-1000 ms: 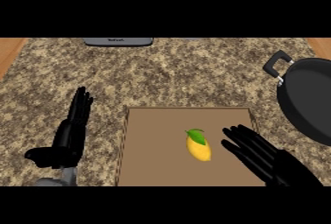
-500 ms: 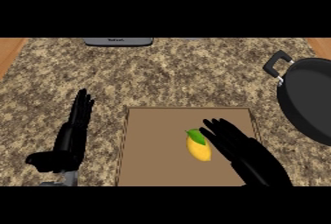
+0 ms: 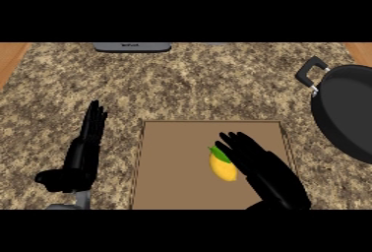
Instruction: Pick the lemon from the tray and place it in the pot
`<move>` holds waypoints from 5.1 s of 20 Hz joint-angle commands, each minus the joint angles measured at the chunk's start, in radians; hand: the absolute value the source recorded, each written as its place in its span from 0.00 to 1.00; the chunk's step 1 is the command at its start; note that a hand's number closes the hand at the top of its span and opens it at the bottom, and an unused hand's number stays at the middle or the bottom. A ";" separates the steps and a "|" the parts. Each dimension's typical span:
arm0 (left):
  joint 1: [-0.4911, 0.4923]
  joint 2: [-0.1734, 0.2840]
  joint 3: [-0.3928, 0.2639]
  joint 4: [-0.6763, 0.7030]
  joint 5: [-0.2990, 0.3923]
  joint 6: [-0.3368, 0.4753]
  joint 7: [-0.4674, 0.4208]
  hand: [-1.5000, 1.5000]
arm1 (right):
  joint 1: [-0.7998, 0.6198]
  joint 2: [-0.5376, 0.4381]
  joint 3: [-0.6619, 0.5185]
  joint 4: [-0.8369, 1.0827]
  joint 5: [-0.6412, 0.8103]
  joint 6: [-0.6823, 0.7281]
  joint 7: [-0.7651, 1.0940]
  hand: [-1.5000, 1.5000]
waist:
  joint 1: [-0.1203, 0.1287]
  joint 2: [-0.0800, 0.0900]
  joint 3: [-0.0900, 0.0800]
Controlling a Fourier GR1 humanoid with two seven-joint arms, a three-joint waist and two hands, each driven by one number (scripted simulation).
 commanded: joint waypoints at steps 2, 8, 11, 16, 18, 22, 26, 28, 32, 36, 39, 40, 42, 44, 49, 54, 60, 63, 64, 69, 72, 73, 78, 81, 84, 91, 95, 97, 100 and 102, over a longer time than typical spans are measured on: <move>-0.002 -0.032 0.009 0.016 -0.027 -0.024 0.006 0.50 | -0.005 0.025 -0.045 0.094 0.035 -0.025 -0.083 0.00 | 0.000 0.000 0.000; 0.017 -0.009 0.053 -0.053 -0.033 -0.046 0.039 0.50 | -0.017 0.126 0.003 0.169 0.108 -0.065 -0.055 0.00 | 0.001 0.000 0.000; -0.057 -0.020 0.092 0.031 -0.011 -0.076 0.017 0.50 | -0.051 0.075 -0.054 0.167 0.101 -0.036 -0.125 1.00 | -0.001 0.000 0.000; -0.034 -0.009 0.097 0.036 -0.003 -0.092 0.003 0.50 | -0.055 0.173 -0.008 0.228 0.182 -0.261 -0.160 1.00 | 0.001 0.000 0.000; 0.001 -0.024 0.077 0.004 -0.017 -0.096 0.011 0.50 | -0.121 0.141 -0.103 0.286 0.140 -0.236 -0.220 1.00 | 0.003 0.000 0.000; -0.021 -0.043 0.069 -0.054 -0.060 -0.060 0.089 0.50 | -0.046 0.155 -0.059 0.200 0.183 -0.240 -0.220 1.00 | -0.001 -0.001 0.000; 0.023 -0.069 0.059 -0.019 -0.064 -0.075 0.001 0.50 | -0.013 0.153 -0.078 0.138 0.201 -0.301 -0.235 1.00 | -0.002 -0.001 0.000; 0.031 -0.078 0.052 0.016 -0.069 -0.063 -0.020 0.50 | -0.159 0.214 -0.240 0.276 0.168 -0.304 -0.107 1.00 | 0.010 0.004 0.000; -0.009 -0.055 0.067 -0.021 -0.063 -0.068 0.003 0.50 | -0.185 0.208 -0.493 0.387 0.214 -0.287 0.235 1.00 | 0.010 0.035 -0.005; -0.019 -0.060 0.054 -0.016 -0.054 -0.087 0.005 0.50 | -0.309 0.199 -0.629 0.453 0.293 -0.302 0.491 1.00 | 0.049 0.043 -0.008; -0.042 -0.062 0.036 -0.013 -0.066 -0.093 0.008 0.50 | -0.476 0.165 -0.695 0.509 0.391 -0.313 0.670 1.00 | 0.087 0.041 -0.007; -0.022 -0.071 0.014 -0.002 -0.075 -0.098 -0.002 0.50 | -0.533 0.164 -0.699 0.531 0.434 -0.324 0.730 1.00 | 0.103 0.038 -0.007; -0.050 -0.079 0.010 0.002 -0.070 -0.102 0.006 0.50 | -0.638 0.133 -0.708 0.590 0.520 -0.327 0.825 1.00 | 0.115 0.041 -0.006; -0.030 -0.081 0.000 0.012 -0.075 -0.104 0.006 0.50 | -0.740 0.091 -0.717 0.661 0.600 -0.298 0.914 1.00 | 0.125 0.037 -0.005; -0.066 -0.073 0.007 0.001 -0.082 -0.099 0.030 0.50 | -0.934 0.079 -0.711 0.865 0.770 -0.250 1.147 1.00 | 0.129 0.037 -0.003; -0.080 -0.079 0.025 0.027 -0.089 -0.080 0.017 0.50 | -1.053 0.046 -0.771 1.047 0.835 -0.300 1.228 1.00 | 0.095 0.034 -0.001; -0.076 -0.081 0.032 0.015 -0.081 -0.077 0.048 0.50 | -1.073 0.027 -0.829 1.162 0.895 -0.385 1.276 1.00 | 0.058 0.023 0.001; -0.007 -0.120 0.006 -0.004 -0.106 -0.033 0.016 0.50 | -1.095 -0.042 -0.873 1.190 0.891 -0.376 1.238 1.00 | 0.049 0.016 0.001; -0.009 -0.054 0.067 0.000 -0.053 -0.102 -0.007 0.50 | -1.094 -0.041 -0.881 1.218 0.896 -0.399 1.241 1.00 | 0.051 0.017 0.000; -0.021 -0.048 0.087 0.006 -0.044 -0.105 0.017 0.50 | -1.053 -0.097 -0.930 1.246 0.889 -0.445 1.193 1.00 | 0.032 0.012 0.001; 0.017 -0.071 0.072 0.017 -0.068 -0.078 -0.002 0.50 | -0.985 -0.099 -0.941 1.181 0.866 -0.424 1.158 1.00 | 0.007 0.002 0.000; -0.076 -0.081 0.084 0.076 -0.063 -0.079 0.009 0.50 | -1.000 -0.118 -0.964 1.209 0.856 -0.455 1.152 1.00 | 0.007 0.007 0.000; 0.015 -0.074 0.086 0.018 -0.059 -0.087 -0.008 0.50 | -0.893 -0.107 -1.005 1.165 0.761 -0.466 1.069 1.00 | 0.006 0.001 0.000; 0.004 -0.111 0.037 -0.001 -0.104 -0.048 0.013 0.50 | -0.842 -0.118 -1.051 1.194 0.689 -0.515 0.995 1.00 | 0.005 0.002 0.001; 0.039 -0.055 0.090 -0.041 -0.059 -0.100 0.001 0.50 | -0.810 -0.170 -1.100 1.275 0.643 -0.538 0.958 1.00 | 0.015 0.005 0.001; -0.032 -0.081 0.080 0.000 -0.086 -0.071 0.039 0.50 | -0.794 -0.208 -1.214 1.364 0.541 -0.530 1.048 0.00 | 0.011 0.008 0.001; -0.010 -0.093 0.087 0.040 -0.077 -0.084 -0.021 0.50 | -0.755 -0.203 -1.255 1.383 0.410 -0.602 0.827 0.00 | 0.012 0.007 0.001; -0.007 -0.076 0.091 0.006 -0.063 -0.101 0.007 0.50 | -0.718 -0.141 -1.264 1.301 0.375 -0.738 0.755 0.00 | 0.006 0.004 0.002; -0.010 -0.066 0.107 0.007 -0.060 -0.095 0.035 0.50 | -0.710 -0.117 -1.270 1.203 0.341 -0.894 0.680 0.00 | -0.001 0.001 0.002; 0.012 -0.066 0.098 -0.010 -0.059 -0.101 0.031 0.50 | -0.739 -0.112 -1.285 1.123 0.296 -0.985 0.625 0.00 | -0.003 -0.006 0.002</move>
